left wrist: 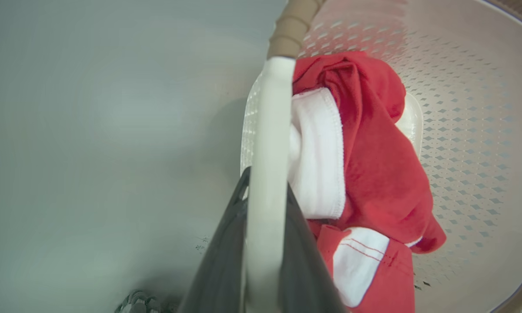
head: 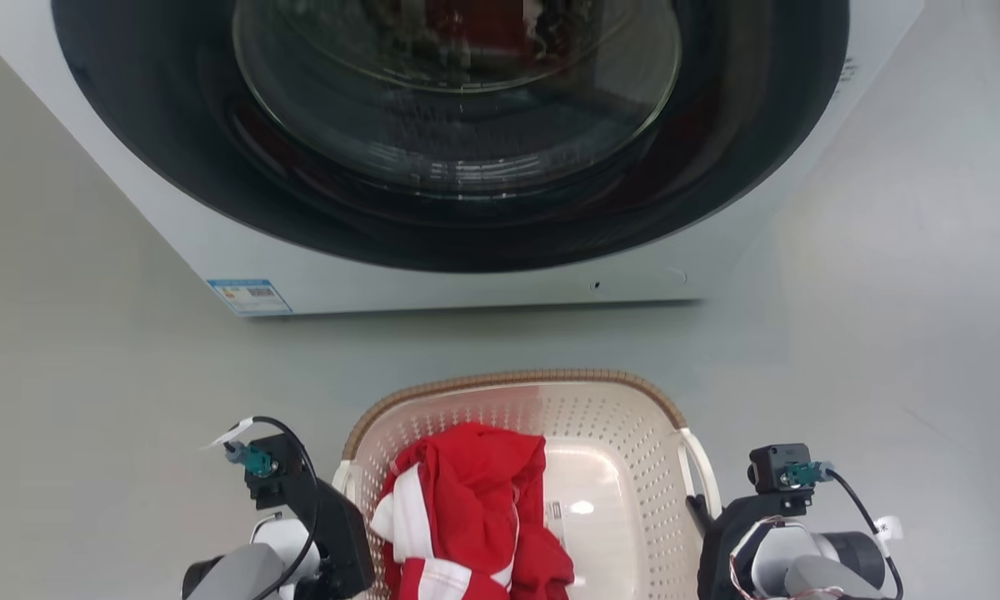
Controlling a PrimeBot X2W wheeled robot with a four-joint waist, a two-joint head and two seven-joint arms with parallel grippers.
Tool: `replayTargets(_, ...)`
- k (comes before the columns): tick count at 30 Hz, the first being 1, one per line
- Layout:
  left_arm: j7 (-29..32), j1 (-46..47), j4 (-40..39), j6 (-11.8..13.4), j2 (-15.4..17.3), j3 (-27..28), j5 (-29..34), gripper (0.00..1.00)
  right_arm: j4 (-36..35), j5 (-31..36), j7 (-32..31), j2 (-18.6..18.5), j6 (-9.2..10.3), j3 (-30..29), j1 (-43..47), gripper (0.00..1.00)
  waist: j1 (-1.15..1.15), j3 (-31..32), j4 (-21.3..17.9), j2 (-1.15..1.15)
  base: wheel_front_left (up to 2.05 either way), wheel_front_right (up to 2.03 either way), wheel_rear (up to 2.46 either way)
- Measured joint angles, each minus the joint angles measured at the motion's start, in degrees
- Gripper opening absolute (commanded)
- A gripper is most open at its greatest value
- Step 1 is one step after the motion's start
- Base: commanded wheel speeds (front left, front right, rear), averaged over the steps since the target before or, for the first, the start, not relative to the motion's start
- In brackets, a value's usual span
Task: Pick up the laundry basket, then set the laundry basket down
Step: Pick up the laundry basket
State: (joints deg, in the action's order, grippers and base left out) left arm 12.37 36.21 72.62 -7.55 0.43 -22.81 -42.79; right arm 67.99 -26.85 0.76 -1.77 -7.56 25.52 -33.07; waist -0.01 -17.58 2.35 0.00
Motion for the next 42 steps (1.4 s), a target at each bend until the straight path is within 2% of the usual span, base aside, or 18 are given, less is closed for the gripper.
replayTargets(24, 7.7, -5.4, 0.4, 0.2, 0.9, -1.9, -5.3, 0.00, -1.3, -9.9, -9.4, -0.4, 0.00, 6.2, 5.8, 0.00, 0.00, 15.4, -1.5, 0.00, 0.00, 0.00, 0.00)
replayTargets(42, 10.3, -7.8, 0.7, 0.3, 1.2, -3.1, -7.3, 0.00, -0.9, -14.4, -13.1, -0.5, 0.12, 8.5, 7.3, 0.00, 0.01, 18.7, -2.4, 0.01, 0.00, 0.00, 0.00)
